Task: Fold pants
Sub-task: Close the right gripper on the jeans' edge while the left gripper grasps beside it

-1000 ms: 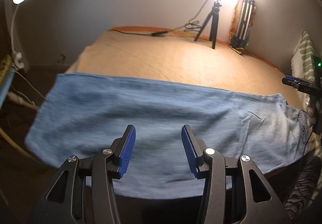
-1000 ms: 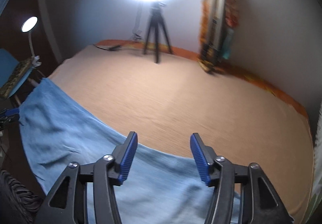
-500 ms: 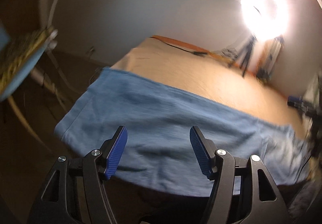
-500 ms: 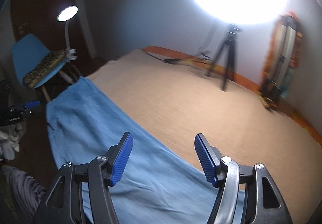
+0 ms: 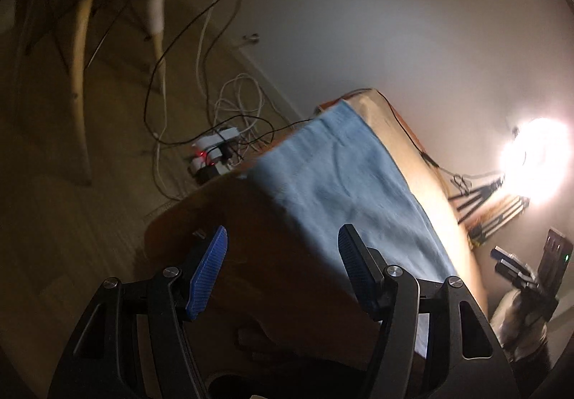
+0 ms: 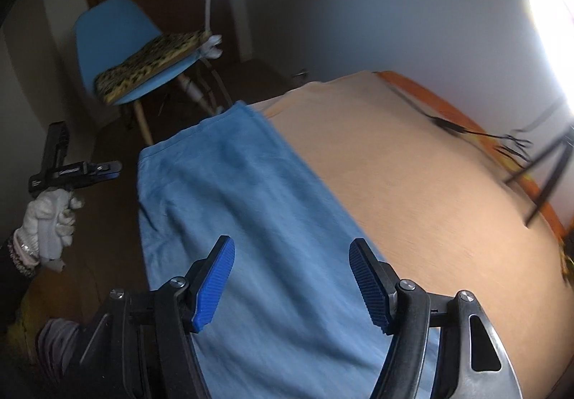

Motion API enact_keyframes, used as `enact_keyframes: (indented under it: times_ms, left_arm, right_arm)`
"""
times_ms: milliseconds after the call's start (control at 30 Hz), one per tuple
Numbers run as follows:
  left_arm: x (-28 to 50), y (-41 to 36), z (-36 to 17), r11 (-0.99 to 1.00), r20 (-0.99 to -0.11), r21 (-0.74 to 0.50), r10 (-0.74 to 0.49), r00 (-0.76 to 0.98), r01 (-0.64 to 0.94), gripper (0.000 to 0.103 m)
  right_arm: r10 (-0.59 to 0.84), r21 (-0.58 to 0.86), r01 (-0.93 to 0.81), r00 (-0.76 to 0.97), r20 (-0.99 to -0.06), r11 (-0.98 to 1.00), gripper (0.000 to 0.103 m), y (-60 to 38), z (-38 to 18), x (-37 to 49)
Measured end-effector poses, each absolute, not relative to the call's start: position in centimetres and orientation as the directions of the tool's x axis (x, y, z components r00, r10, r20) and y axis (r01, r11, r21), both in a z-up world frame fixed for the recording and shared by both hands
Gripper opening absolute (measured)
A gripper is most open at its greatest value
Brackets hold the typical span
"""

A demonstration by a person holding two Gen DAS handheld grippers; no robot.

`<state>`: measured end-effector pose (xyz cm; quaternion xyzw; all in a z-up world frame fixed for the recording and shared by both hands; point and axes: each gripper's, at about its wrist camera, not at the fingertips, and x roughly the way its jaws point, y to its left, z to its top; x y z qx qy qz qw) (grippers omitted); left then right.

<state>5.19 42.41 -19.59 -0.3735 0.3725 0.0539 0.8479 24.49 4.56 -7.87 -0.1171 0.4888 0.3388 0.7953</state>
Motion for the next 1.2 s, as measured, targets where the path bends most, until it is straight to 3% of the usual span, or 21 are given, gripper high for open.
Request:
enact_keyframes:
  times_ms: [167, 500, 833, 1033, 1200]
  left_arm:
    - [5.7, 44.3, -21.1, 0.643, -0.619, -0.676, -0.231, 0.751, -0.36, 0.064]
    - [5.1, 45.5, -22.7, 0.601, -0.592, -0.718, -0.262, 0.763, -0.351, 0.064]
    - [4.1, 47.7, -22.1, 0.577, -0.58, -0.736, -0.27, 0.768, -0.353, 0.064]
    - [4.4, 48.0, -22.8, 0.533, -0.547, -0.776, -0.303, 0.78, -0.337, 0.064]
    - [4.9, 47.8, -23.7, 0.481, -0.525, -0.81, -0.337, 0.782, -0.337, 0.064]
  right_arm:
    - [0.442, 0.175, -0.699, 0.221, -0.869, 0.693, 0.069, 9.3, -8.8, 24.6]
    - [0.479, 0.189, -0.826, 0.109, -0.871, 0.531, 0.069, 20.1, -11.3, 21.3]
    - [0.376, -0.041, -0.946, 0.168, -0.912, 0.323, 0.061, 28.9, -16.7, 14.0]
    - [0.308, -0.207, -0.939, 0.29, -0.906, 0.274, 0.037, 29.9, -18.0, 12.5]
    - [0.318, -0.151, -0.932, 0.26, -0.912, 0.33, 0.021, 29.6, -17.3, 14.0]
